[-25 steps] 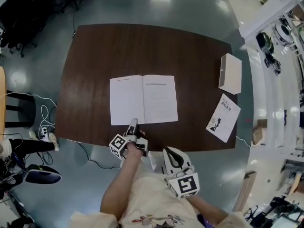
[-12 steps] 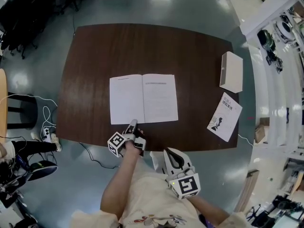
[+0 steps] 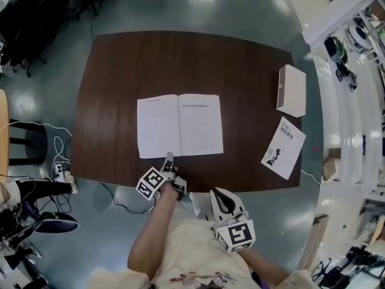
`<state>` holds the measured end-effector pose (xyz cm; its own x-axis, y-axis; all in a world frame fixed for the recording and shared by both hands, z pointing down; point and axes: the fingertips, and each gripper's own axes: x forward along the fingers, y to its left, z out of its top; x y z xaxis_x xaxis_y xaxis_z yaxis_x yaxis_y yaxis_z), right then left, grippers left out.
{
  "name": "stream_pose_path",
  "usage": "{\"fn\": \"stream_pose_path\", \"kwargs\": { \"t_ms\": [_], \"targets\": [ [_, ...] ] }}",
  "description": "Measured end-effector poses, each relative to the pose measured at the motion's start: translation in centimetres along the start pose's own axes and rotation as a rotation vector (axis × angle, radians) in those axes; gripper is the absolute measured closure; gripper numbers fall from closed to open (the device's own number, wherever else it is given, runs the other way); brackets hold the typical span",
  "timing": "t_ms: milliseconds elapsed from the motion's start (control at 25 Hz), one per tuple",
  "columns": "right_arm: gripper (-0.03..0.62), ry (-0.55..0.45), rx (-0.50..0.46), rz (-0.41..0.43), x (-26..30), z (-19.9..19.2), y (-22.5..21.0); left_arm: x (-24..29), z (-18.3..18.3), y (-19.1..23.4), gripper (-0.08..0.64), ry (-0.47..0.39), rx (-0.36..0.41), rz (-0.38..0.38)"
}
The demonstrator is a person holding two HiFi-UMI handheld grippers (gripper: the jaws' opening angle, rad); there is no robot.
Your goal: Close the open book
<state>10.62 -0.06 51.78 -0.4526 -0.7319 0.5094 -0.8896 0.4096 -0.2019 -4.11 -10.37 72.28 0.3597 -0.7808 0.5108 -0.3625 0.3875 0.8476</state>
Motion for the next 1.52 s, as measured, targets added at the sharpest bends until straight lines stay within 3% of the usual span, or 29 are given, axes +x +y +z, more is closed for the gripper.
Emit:
{"fn": "stream_pose_path", "kwargs": {
  "t_ms": [240,440,760,880,960,1000,1040,1120,1280,1360,1440,1520],
  "targets": [
    [0.586,-0.001,0.005,0.000,0.0,0.0,-0.3,-0.4,-0.4,-1.3,0.508,0.015,0.276,0.081],
    [0.586,0.003,0.013,-0.006,-0.2,-0.1,-0.9,-0.4,-1.3,-2.5,0.514,0.051,0.550,0.121],
    [0.586,0.014,0.032,-0.024,-0.7,-0.9,-2.4,0.1,-2.6,-4.1,0.518,0.061,0.846,0.181],
    [0.586,0.018,0.020,-0.035,0.0,-0.6,-3.7,0.5,-3.2,-4.4,0.522,0.067,0.886,0.192],
    [0.577,0.030,0.050,0.010,1.6,0.7,-4.2,0.8,-3.5,-4.4,0.522,0.064,0.886,0.201],
    [0.535,0.045,0.077,0.049,2.8,1.5,-4.2,0.9,-3.6,-4.3,0.522,0.062,0.887,0.206],
    [0.439,0.065,0.103,0.089,4.1,2.4,-4.2,1.0,-3.8,-4.3,0.522,0.061,0.894,0.210],
    [0.366,0.113,0.143,0.153,6.8,4.2,-3.8,1.1,-4.1,-4.4,0.522,0.062,0.916,0.216],
    [0.306,0.280,0.269,0.266,12.8,6.1,-1.2,1.1,-4.1,-4.8,0.522,0.063,0.940,0.219],
    [0.272,0.396,0.280,0.305,16.3,5.7,0.8,0.9,-4.1,-4.9,0.522,0.064,0.947,0.222],
    [0.228,0.502,0.273,0.313,19.2,5.5,2.5,0.7,-4.2,-4.9,0.522,0.071,0.951,0.225],
    [0.190,0.584,0.325,0.275,21.5,5.6,3.3,0.7,-4.1,-4.6,0.522,0.080,0.965,0.242]
  ]
}}
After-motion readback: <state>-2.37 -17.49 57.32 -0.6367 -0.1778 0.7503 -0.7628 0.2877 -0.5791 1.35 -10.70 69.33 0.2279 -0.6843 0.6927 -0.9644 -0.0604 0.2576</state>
